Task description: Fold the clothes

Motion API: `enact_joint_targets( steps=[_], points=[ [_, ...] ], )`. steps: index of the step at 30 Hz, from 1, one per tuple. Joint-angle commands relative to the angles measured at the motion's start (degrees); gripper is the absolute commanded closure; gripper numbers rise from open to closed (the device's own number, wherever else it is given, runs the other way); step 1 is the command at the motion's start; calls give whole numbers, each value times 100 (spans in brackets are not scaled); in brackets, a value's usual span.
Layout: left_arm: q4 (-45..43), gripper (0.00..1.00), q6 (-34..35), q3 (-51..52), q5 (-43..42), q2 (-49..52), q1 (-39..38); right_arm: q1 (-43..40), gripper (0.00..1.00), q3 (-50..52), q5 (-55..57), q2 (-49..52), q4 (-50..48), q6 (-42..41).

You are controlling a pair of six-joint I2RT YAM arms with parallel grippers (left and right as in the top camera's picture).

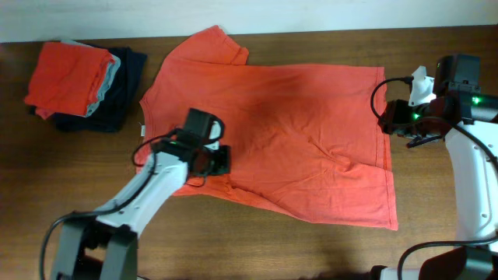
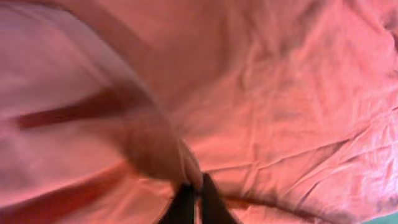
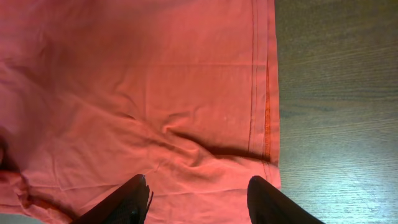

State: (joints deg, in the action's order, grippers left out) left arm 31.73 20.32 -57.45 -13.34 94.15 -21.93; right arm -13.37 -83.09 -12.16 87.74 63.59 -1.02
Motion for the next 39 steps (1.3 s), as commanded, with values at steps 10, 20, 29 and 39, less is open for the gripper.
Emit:
enact_joint_targets(
  steps=[10,20,29,39],
  points=[
    [343,1,-280,-1021,199,162,656,-15,43,-81,-76,13,48,42],
    [1379,1,-970,-1672,970,227,1193,-17,43,-81,-72,13,173,39],
    [1016,27,-2227,-1670,1123,986,1187,-17,43,-81,-72,13,175,39],
    [688,57,-2365,-1670,1121,1394,1237,-17,43,-81,-72,13,179,39]
  ],
)
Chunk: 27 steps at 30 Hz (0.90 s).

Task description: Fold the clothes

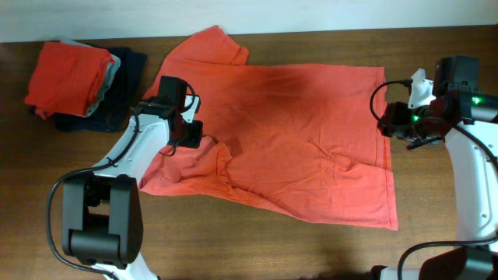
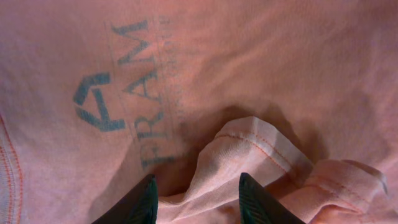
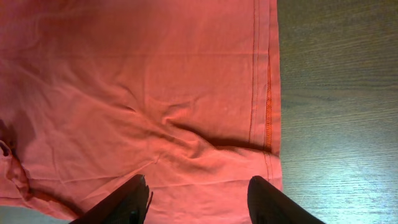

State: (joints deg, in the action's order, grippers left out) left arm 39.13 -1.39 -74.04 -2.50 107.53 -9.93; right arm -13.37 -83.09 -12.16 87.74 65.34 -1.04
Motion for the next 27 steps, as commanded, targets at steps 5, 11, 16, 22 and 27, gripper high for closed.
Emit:
enact_joint_targets(
  steps=[5,11,16,22,27],
  points=[
    [-162,57,-197,-11,42,116,37,-17,43,-81,-72,13,7,42],
    [-136,71,-197,-11,37,334,37,-17,43,-81,-70,13,39,42],
    [-98,91,-195,-11,42,446,37,-17,43,-81,-70,13,44,42],
    [-31,99,-195,-179,103,431,74,-17,43,-81,-70,13,42,42],
    [216,99,-195,-435,153,389,74,-17,43,-81,-70,13,42,42]
  ],
)
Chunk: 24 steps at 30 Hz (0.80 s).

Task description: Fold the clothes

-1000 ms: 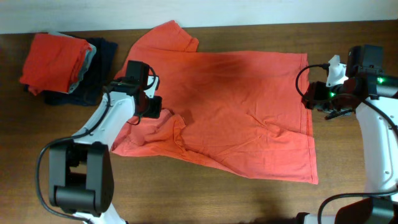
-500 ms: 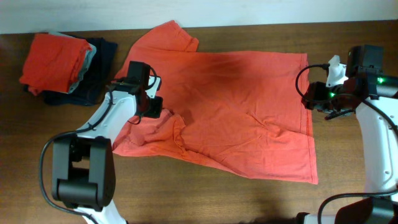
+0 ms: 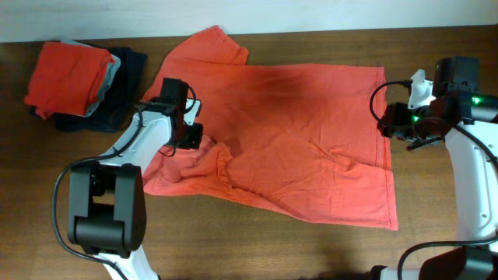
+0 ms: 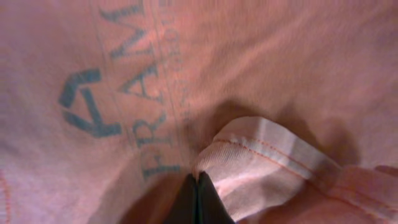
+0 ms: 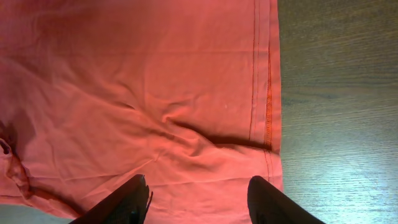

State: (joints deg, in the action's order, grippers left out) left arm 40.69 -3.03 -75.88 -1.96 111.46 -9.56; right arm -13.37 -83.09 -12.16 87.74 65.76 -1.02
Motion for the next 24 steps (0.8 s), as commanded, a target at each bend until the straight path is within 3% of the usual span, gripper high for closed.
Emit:
enact_joint_targets(
  steps=[1,15,24],
  points=[
    [105,100,-28,-299,188,-4,37,-17,43,-81,-70,13,-2,42],
    [313,100,267,-348,1082,-59,37,-17,43,-81,37,13,-2,39],
    [177,100,369,-354,1102,-59,37,-17,43,-81,63,13,-11,39]
  ],
)
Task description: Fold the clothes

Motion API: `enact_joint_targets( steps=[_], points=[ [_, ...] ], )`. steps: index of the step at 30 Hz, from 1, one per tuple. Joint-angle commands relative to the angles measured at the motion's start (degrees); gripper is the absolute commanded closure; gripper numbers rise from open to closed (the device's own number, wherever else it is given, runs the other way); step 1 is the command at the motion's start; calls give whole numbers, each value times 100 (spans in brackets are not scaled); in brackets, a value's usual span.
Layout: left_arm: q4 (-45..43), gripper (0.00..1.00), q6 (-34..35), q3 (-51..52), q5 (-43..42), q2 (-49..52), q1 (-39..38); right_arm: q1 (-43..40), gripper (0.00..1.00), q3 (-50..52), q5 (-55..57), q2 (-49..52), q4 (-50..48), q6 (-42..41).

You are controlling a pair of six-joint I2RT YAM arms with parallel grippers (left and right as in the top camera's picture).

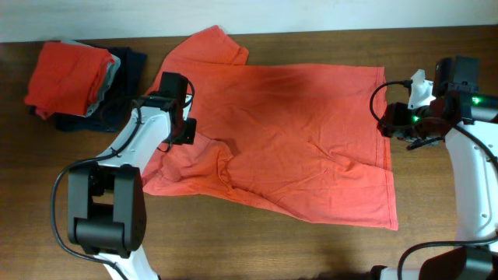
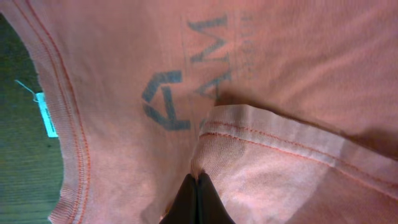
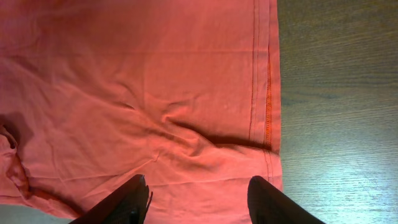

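Note:
An orange T-shirt (image 1: pixel 296 132) lies spread on the wooden table, neck to the left and bottom hem to the right. Its lower sleeve is bunched onto the chest. My left gripper (image 1: pixel 183 129) is shut on that sleeve's stitched hem (image 2: pixel 280 134), beside the dark printed letters (image 2: pixel 165 106) and the collar (image 2: pixel 65 124). Its fingertips (image 2: pixel 198 190) are pressed together with cloth between them. My right gripper (image 3: pixel 198 202) hangs open over the shirt's bottom hem (image 3: pixel 267 93), holding nothing, and sits at the right edge (image 1: pixel 393 120) in the overhead view.
A stack of folded clothes (image 1: pixel 74 78), orange on top of dark, sits at the far left back. A teal neck label (image 2: pixel 45 115) shows at the collar. Bare wooden table (image 1: pixel 436 210) runs along the right and front of the shirt.
My left gripper, still shut on the sleeve hem, has shifted a little toward the collar, taking the hem fold with it. The right arm has not moved.
First my left gripper was shut on cloth low on the shirt's left side. Later it stood open over the bunched sleeve near the print. After that it was shut on the sleeve hem, and now holds it closer to the collar. My right gripper stayed open over the bottom hem.

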State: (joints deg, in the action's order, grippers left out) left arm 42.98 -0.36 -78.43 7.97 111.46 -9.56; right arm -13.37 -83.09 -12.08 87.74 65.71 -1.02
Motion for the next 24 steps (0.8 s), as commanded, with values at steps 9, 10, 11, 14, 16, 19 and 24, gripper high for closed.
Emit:
enact_joint_targets(
  steps=[9,10,11,14,16,19,24],
  points=[
    [-437,100,122,-232,109,-59,37,-22,43,-81,780,17,31,-57],
    [-483,100,122,-232,111,-59,37,-22,43,-81,970,17,55,-208],
    [-509,100,122,-232,111,-59,37,-22,43,-81,1185,17,98,-398],
    [-529,100,122,-232,118,-59,37,-22,43,-81,1554,39,310,-822],
    [-529,100,122,-232,225,-59,52,-22,43,-72,1561,83,507,-855],
    [-527,100,122,-232,356,-59,83,-33,43,-37,1574,164,758,-1038],
    [-520,82,120,-229,369,-59,160,-144,43,234,1539,278,846,-1272]
  ],
)
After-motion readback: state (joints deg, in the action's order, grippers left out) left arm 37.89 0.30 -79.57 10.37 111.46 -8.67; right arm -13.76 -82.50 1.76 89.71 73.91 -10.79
